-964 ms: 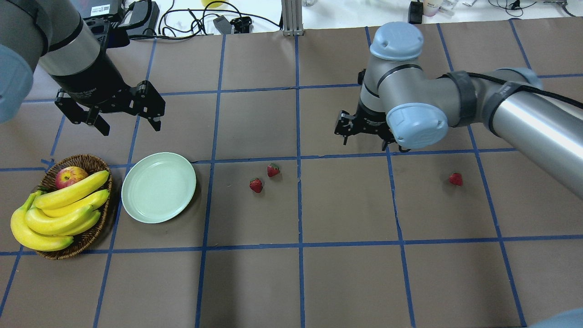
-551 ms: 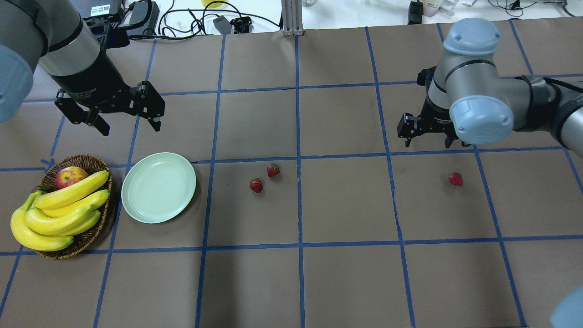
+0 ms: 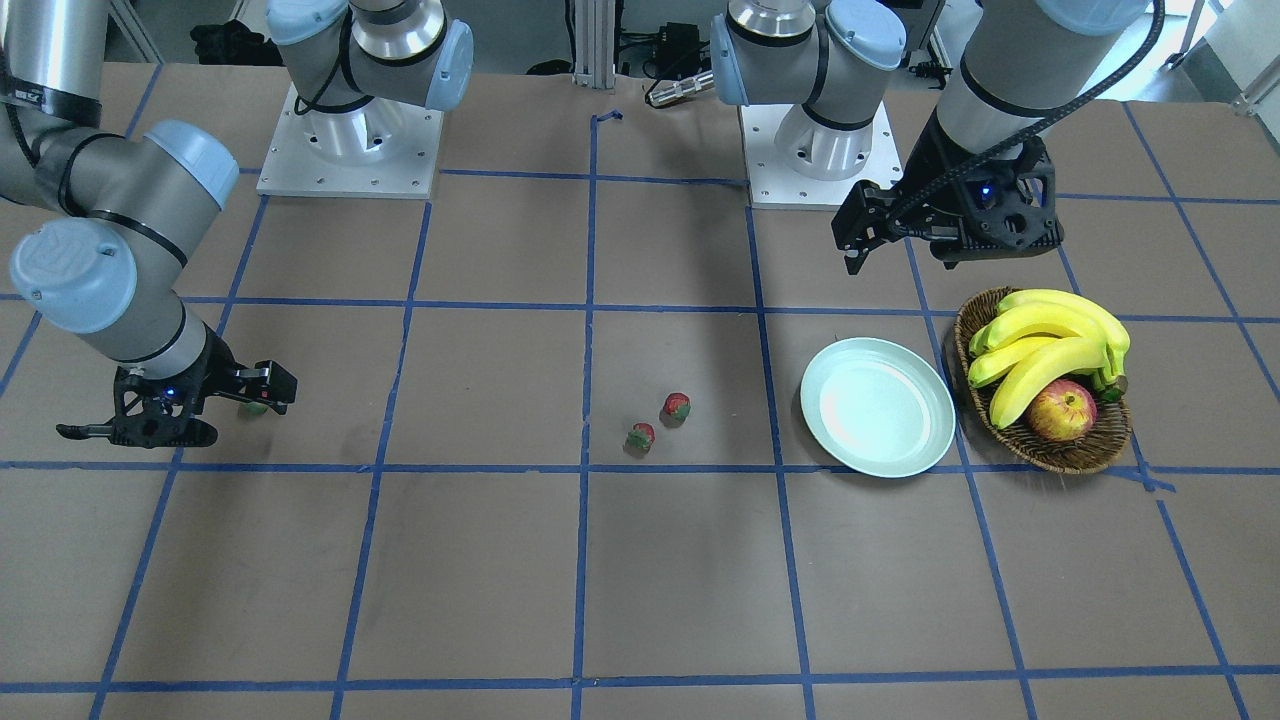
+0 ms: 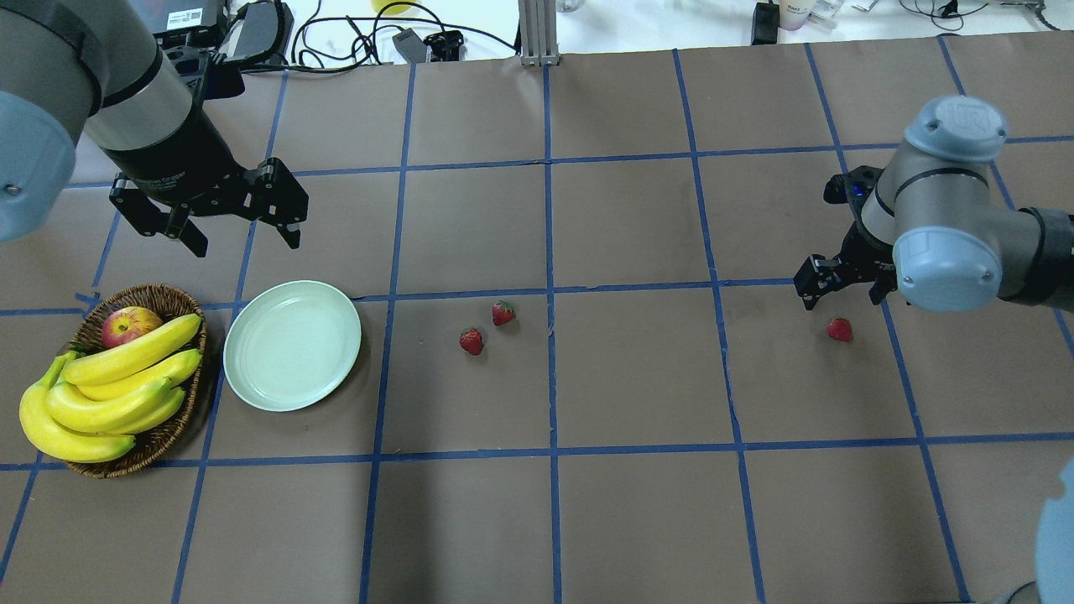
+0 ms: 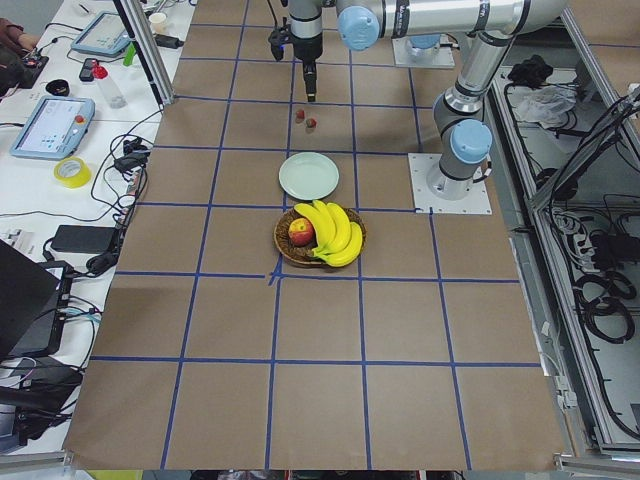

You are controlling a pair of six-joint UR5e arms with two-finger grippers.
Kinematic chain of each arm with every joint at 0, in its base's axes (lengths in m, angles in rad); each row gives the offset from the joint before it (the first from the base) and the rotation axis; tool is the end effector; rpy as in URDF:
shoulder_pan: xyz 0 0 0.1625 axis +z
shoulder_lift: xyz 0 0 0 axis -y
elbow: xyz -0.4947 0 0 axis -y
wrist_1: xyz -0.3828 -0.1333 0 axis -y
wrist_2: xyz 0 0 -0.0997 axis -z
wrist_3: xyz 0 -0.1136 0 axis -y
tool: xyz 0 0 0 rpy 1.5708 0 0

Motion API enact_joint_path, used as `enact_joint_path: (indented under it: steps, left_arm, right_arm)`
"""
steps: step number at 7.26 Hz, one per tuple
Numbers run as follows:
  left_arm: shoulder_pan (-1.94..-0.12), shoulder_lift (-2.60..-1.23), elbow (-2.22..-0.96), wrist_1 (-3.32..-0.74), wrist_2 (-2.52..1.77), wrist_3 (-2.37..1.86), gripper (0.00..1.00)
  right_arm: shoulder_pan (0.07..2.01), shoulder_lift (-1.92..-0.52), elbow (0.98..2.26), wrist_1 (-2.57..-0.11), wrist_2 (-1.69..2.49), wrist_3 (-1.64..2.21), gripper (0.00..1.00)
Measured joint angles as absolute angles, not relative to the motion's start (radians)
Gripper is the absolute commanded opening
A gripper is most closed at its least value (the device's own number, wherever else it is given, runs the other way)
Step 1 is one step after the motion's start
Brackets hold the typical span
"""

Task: Collect all strawberries into plate
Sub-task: 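Reach the right gripper to the farthest strawberry and grasp it, then carry the strawberry to the other two and release it with the right gripper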

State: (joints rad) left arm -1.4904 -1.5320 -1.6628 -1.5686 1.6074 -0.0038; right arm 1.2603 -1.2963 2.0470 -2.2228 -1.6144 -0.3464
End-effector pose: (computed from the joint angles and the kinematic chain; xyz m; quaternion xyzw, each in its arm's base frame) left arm -0.0920 -0.4657 0.5180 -0.0416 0.9986 0.0262 0.0173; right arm -0.0312 -0.5172 0.2548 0.0190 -0.9984 -0.0537 0.0047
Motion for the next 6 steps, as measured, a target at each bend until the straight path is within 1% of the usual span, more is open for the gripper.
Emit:
enact_joint_path:
  steps: [1,2,4,6]
  left_arm:
    - [-1.484,-1.532,-1.664,-1.567,1.612,-0.003,1.0]
    - [-1.474,-1.532,-1.664,-1.565,1.618,-0.003,1.0]
    - [-1.467,-1.533,-1.664,-1.564,1.621,-0.003,1.0]
    - [-1.459,-1.532,-1.664,-1.565,1.623,-0.003,1.0]
  right_arm:
    - [1.25,-1.282,2.08,-2.244,-1.61,-0.365,0.27]
    - [1.246,-1.27,2.095,-2.252,-1.613,-0.374,0.01]
    - [1.244,-1.266,2.094,-2.25,-1.635,-0.379,0.0]
    - [1.246,-1.273,2.065,-2.213,-1.65,-0.373,0.0]
